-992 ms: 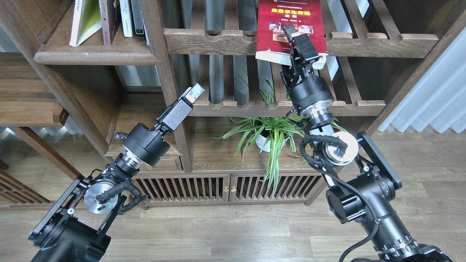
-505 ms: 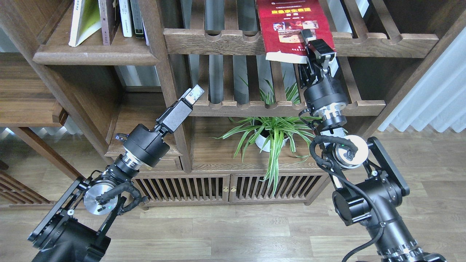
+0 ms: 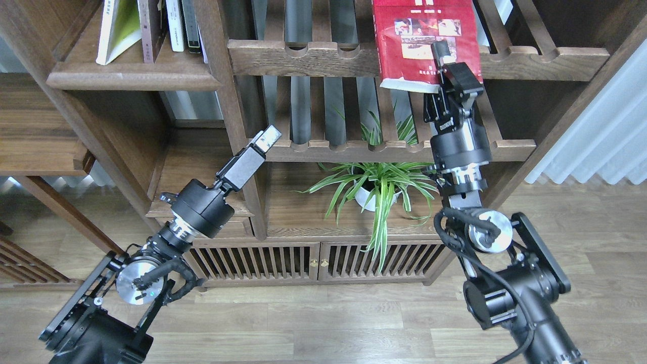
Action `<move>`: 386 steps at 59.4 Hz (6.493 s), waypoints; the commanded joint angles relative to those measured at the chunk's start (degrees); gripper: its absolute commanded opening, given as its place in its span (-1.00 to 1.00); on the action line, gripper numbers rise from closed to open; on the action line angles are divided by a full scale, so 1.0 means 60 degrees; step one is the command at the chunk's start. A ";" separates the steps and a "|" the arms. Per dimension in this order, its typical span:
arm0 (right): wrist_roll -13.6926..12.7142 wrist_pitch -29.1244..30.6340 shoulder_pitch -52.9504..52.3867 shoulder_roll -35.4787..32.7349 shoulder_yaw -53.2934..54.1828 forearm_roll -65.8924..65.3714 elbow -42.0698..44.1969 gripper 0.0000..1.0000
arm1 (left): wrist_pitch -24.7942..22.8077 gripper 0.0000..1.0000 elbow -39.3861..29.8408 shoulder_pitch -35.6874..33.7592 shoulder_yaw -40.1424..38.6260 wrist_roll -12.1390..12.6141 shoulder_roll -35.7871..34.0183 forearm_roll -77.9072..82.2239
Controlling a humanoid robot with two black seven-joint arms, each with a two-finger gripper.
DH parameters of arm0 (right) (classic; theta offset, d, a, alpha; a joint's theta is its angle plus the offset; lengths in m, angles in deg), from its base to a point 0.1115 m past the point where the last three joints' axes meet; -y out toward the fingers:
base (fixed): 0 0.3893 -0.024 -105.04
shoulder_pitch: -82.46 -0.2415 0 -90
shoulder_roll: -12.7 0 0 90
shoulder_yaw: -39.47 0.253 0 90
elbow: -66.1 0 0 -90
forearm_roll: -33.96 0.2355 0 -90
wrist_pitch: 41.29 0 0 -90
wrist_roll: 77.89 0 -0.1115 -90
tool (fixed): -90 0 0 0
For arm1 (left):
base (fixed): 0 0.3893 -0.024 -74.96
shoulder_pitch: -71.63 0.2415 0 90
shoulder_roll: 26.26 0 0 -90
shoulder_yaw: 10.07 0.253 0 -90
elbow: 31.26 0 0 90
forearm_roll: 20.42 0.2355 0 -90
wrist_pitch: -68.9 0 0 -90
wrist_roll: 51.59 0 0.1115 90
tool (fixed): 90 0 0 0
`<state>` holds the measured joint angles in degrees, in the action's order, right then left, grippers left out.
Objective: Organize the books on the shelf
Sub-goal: 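Tilt the red book outward off the shelf with the right gripper, then pinch the red book between both grippers and hold it upright, then carry the red book with the left gripper up to the upper shelf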
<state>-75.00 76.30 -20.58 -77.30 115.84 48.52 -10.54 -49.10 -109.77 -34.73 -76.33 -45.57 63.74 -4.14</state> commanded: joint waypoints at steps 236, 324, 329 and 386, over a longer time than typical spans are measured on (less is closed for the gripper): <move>-0.0849 0.0068 0.0592 0.0000 -0.4349 -0.0566 0.0454 -0.91 | 0.0000 -0.39 -0.0054 -0.0423 0.0863 0.1691 -0.2329 -0.4296; -0.0834 0.0068 0.0460 0.0000 -0.4217 -0.0800 0.0645 0.20 | 0.0000 -0.89 -0.0069 -0.0321 0.0995 0.1691 -0.2344 -0.4281; -0.0834 0.0068 0.0475 0.0000 -0.4203 -0.0845 0.0645 0.26 | 0.0000 -0.89 -0.0069 -0.0321 0.0980 0.1691 -0.2344 -0.4281; -0.0717 0.0068 0.0490 0.0000 -0.3046 -0.0830 0.0689 0.46 | 0.0000 -0.94 -0.0098 -0.1858 -0.0924 0.2014 -0.2857 -0.4296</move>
<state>-79.30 76.71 -17.55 -77.30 97.53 43.54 -6.37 -49.10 -110.40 -42.05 -81.37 -33.21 46.59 -29.87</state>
